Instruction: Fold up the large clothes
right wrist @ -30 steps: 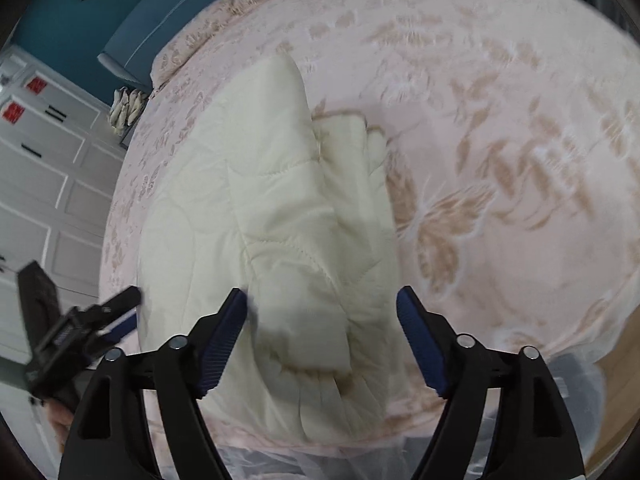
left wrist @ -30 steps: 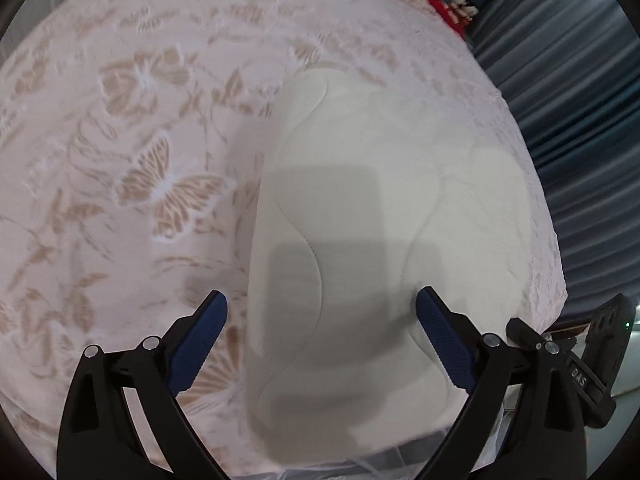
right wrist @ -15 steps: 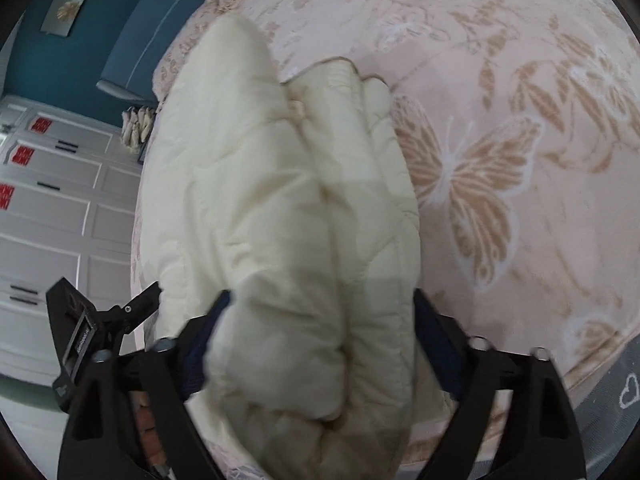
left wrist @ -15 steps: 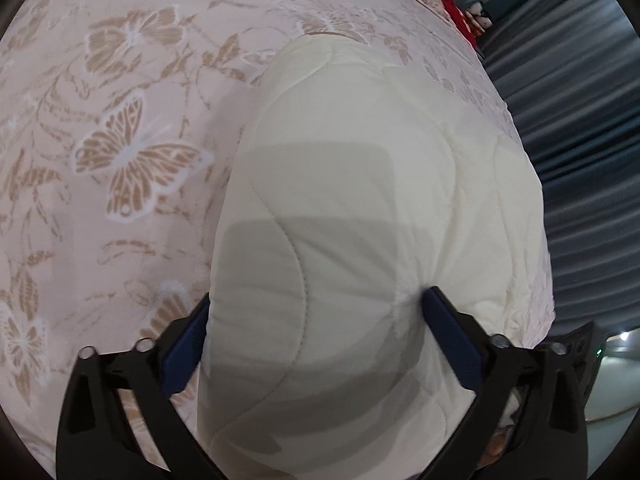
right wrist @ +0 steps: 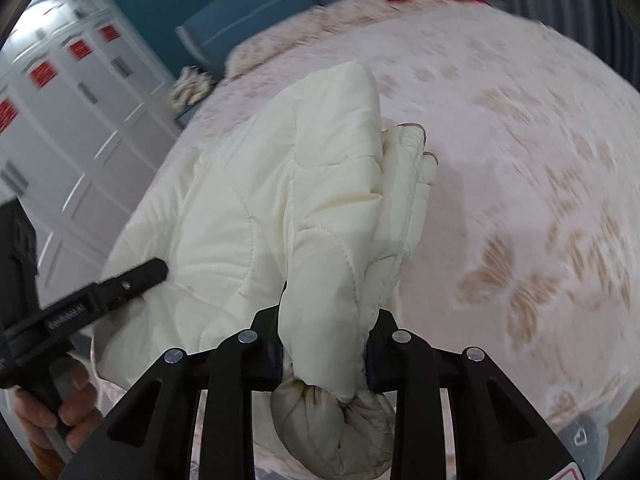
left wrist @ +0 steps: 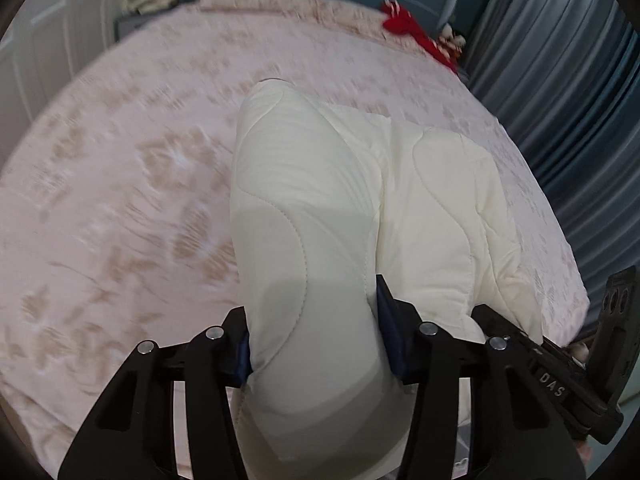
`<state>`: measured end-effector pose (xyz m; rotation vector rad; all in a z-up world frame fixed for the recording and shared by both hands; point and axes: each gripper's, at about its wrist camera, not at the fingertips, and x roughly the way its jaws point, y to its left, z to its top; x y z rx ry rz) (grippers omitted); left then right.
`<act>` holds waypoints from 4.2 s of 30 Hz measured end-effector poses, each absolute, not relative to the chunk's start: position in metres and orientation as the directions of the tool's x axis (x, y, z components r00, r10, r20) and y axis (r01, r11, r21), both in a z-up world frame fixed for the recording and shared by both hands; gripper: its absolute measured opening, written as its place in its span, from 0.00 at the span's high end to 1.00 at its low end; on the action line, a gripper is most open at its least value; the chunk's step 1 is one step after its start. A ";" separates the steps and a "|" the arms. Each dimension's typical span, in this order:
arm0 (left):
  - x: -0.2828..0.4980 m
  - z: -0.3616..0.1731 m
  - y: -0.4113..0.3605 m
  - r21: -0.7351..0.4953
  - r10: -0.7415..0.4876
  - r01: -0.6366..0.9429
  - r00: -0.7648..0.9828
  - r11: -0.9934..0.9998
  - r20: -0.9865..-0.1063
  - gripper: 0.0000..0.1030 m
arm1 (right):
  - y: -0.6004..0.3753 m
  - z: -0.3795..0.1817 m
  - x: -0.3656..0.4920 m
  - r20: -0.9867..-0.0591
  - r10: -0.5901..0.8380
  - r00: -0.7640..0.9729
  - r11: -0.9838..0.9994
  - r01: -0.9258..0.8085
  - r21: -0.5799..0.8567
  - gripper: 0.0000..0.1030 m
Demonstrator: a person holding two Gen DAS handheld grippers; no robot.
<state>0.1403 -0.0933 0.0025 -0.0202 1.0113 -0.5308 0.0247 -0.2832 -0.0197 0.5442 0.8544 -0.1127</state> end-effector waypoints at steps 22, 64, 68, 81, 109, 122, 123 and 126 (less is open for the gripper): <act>0.137 -0.075 -0.065 -0.102 -0.260 0.361 0.423 0.927 -0.868 0.49 | -0.252 -0.100 0.048 -0.821 0.194 0.536 0.842 0.340 0.420 0.71; 0.280 -0.071 -0.053 -0.300 -0.373 0.248 0.347 0.921 -0.860 0.23 | -0.293 -0.050 0.144 -0.796 0.104 0.596 0.784 0.443 0.434 0.94; 0.275 -0.079 -0.066 -0.246 -0.333 0.262 0.371 0.933 -0.867 0.23 | -0.296 -0.085 0.141 -0.825 0.102 0.556 0.774 0.477 0.417 0.94; 0.272 -0.106 -0.080 -0.145 -0.246 0.262 0.406 0.954 -0.880 0.19 | -0.291 -0.117 0.143 -0.832 0.091 0.547 0.793 0.466 0.393 0.91; 0.271 -0.127 -0.082 -0.135 -0.228 0.236 0.434 0.962 -0.871 0.13 | -0.288 -0.126 0.146 -0.825 0.067 0.561 0.816 0.445 0.369 0.89; 0.194 -0.091 0.017 -0.422 -0.462 0.192 0.285 0.886 -0.840 0.10 | -0.293 -0.073 0.061 -0.817 0.165 0.552 0.780 0.434 0.451 0.37; 0.188 -0.092 0.020 -0.435 -0.472 0.186 0.275 0.881 -0.838 0.09 | -0.291 -0.075 0.056 -0.817 0.182 0.547 0.773 0.433 0.463 0.36; 0.175 -0.106 0.027 -0.501 -0.525 0.157 0.220 0.851 -0.822 0.08 | -0.287 -0.086 0.042 -0.812 0.252 0.527 0.739 0.437 0.513 0.32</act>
